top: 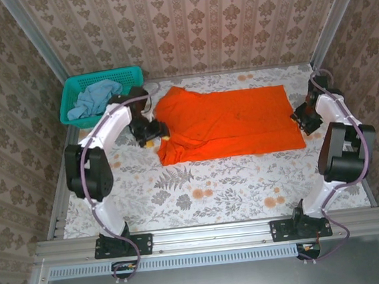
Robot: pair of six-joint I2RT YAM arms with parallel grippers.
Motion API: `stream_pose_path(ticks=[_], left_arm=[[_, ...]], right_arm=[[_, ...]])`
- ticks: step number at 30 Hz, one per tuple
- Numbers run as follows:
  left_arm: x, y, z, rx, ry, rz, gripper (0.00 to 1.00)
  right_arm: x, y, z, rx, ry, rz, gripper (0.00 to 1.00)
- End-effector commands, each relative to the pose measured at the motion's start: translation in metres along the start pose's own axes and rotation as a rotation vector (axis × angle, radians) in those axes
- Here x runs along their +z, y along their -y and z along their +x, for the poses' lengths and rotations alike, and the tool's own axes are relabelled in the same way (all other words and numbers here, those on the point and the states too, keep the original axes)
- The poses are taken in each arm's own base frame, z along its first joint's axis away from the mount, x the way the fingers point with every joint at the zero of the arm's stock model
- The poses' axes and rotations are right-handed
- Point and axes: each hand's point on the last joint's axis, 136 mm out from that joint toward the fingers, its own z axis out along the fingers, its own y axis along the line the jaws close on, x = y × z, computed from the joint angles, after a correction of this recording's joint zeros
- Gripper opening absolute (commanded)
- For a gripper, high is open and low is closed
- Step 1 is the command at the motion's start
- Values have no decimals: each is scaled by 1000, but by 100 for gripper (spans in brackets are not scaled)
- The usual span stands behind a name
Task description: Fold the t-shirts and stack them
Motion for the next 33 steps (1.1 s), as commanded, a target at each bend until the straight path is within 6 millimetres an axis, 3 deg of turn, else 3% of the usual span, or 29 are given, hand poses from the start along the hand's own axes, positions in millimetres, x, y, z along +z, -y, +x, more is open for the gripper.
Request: stream_pose_path(ticks=[1,5,8,14,20,22,23,26,33], left_arm=[[18,-15,21,-72,-59,67,60],[31,-25,25,-188,-68,142,55],[41,-28,17,-229,-65,150,52],[60,-14,-3,-255,-59,239,46],[82,-25,-2,-291,-70,222,38],[89,-25,-4,-293,-75,230,31],[92,-27,-6,-290,-76,223,22],[91,-42,-6,-260,-64,119,2],[73,-90,2,-254,-39,-129,0]], right_arm=[[6,-6,30,-65,-63,-61,48],[15,-3,52,-106,-90,-51,42],[27,6,61,-83,-115,-35,37],[43,14,63,-82,-132,8,35],[54,20,67,-62,-148,25,34],[57,25,66,-49,-152,43,33],[58,29,66,-39,-151,52,32],[60,42,61,3,-144,88,30],[61,57,57,113,-147,133,25]])
